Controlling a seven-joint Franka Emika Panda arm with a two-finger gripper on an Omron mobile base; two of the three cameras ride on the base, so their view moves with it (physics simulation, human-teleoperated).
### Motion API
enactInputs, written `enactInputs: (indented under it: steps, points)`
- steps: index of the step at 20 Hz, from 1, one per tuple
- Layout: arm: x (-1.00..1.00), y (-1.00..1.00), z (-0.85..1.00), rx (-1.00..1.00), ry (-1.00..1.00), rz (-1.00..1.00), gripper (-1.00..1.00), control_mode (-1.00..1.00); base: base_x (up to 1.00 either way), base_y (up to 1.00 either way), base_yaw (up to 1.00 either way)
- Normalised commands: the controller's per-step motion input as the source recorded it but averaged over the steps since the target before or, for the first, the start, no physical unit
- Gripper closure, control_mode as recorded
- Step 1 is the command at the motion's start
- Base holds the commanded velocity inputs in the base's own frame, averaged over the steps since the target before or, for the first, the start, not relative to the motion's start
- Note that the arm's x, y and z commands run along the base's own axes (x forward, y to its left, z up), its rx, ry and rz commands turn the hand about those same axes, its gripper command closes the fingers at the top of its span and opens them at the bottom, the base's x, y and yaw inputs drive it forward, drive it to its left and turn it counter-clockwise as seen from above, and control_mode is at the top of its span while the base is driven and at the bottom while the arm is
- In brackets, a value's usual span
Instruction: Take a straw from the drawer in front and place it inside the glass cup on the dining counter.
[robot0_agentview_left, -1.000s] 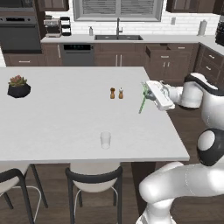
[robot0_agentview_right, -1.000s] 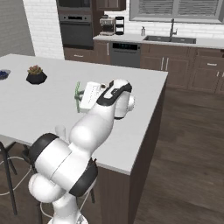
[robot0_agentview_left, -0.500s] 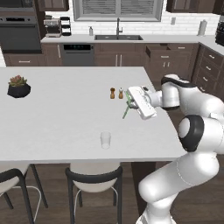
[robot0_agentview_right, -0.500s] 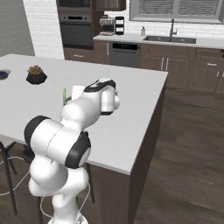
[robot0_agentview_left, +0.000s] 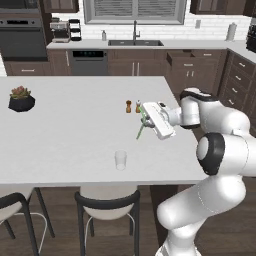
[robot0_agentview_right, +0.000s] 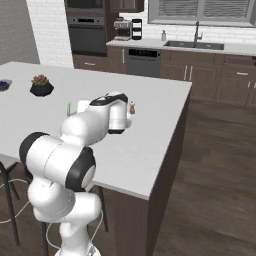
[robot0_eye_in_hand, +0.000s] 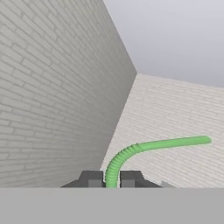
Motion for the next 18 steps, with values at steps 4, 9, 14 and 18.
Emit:
enactInputs:
  steps: [4, 9, 14, 18]
  points:
    - [-0.23, 0.04, -0.34, 0.0, 0.0, 0.0, 1.0, -1.0, 0.0, 0.0, 0.0]
    - [-0.03, 0.06, -0.27, 0.0, 0.06, 0.0, 1.0, -1.0, 0.0, 0.0, 0.0]
    - [0.04, 0.01, -0.02, 0.05, 0.07, 0.0, 1.0, -1.0, 0.0, 0.0, 0.0]
    - [0.08, 0.19, 0.0, 0.03, 0.12, 0.0, 1.0, -1.0, 0.0, 0.0, 0.0]
